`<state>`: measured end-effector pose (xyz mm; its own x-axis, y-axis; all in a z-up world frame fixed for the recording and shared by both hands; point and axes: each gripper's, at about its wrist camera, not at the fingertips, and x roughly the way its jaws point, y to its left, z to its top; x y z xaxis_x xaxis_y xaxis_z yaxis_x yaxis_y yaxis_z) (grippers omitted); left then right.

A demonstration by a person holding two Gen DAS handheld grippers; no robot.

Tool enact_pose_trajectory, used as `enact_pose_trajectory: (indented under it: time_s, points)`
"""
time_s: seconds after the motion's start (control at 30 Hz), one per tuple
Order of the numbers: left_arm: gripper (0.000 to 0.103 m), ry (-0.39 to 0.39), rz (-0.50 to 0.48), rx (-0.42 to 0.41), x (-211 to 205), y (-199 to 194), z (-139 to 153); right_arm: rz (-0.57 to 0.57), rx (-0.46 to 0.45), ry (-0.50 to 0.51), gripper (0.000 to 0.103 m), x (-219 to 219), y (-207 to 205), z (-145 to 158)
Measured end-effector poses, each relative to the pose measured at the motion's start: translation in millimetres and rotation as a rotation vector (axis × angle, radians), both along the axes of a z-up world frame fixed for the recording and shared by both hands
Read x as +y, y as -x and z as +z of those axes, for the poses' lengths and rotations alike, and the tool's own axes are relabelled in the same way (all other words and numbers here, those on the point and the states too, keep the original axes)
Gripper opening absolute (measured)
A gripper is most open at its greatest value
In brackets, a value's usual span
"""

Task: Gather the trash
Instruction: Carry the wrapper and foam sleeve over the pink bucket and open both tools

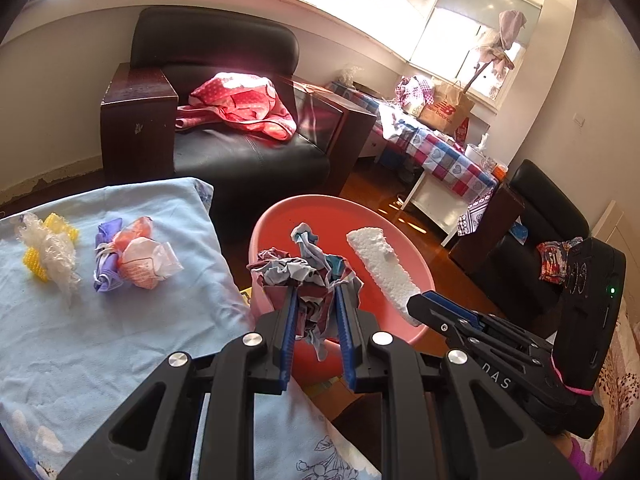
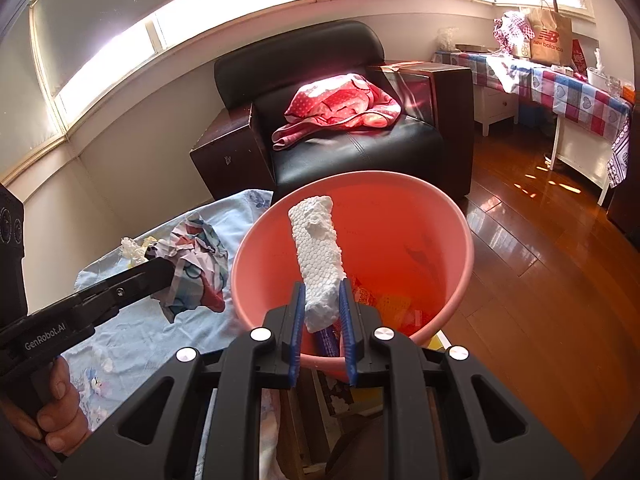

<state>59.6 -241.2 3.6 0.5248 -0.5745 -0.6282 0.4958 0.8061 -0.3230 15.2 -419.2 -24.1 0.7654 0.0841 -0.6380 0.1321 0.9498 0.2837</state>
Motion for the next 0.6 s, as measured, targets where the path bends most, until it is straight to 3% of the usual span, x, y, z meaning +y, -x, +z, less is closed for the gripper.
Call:
enact_pose_trajectory:
  time_s: [0.43, 0.6]
  points:
    - [0.021, -0.034, -0.059, 0.061, -42.5, -16.0, -25.9, -0.016, 0.038, 0.004, 0.018, -8.1, -7.6, -12.7]
    - [0.035, -0.025, -0.049, 0.070, -41.4, -15.1, -27.9, -0.040, 0.071, -0.013, 0.018, -8.0, -12.3, -16.1]
